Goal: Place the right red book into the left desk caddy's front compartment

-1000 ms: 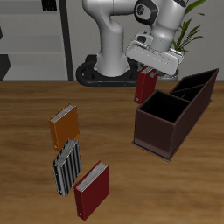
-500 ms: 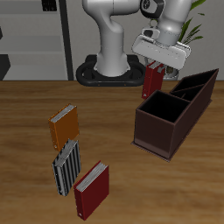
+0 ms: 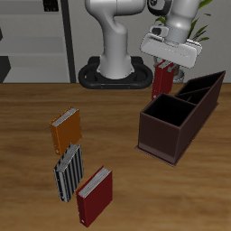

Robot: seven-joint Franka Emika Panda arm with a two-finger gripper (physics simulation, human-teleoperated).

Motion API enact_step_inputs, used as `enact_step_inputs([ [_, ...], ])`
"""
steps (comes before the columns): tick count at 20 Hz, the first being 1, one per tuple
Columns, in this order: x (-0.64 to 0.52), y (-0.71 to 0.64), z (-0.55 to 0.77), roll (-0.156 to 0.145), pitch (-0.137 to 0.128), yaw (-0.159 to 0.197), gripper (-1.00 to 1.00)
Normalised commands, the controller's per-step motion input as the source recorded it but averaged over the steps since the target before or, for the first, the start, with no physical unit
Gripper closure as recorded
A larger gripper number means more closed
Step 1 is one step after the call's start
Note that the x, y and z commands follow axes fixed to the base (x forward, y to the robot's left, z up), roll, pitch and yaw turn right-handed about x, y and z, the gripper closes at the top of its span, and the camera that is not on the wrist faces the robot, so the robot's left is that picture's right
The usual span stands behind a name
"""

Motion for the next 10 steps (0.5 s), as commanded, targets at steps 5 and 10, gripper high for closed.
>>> enact_step_inputs([
  [5, 0.05, 0.16, 0.09, 0.027, -0.016, 0.003, 1.0],
  [10, 0.06, 0.14, 0.1, 0.011, -0.016, 0.007, 1.0],
])
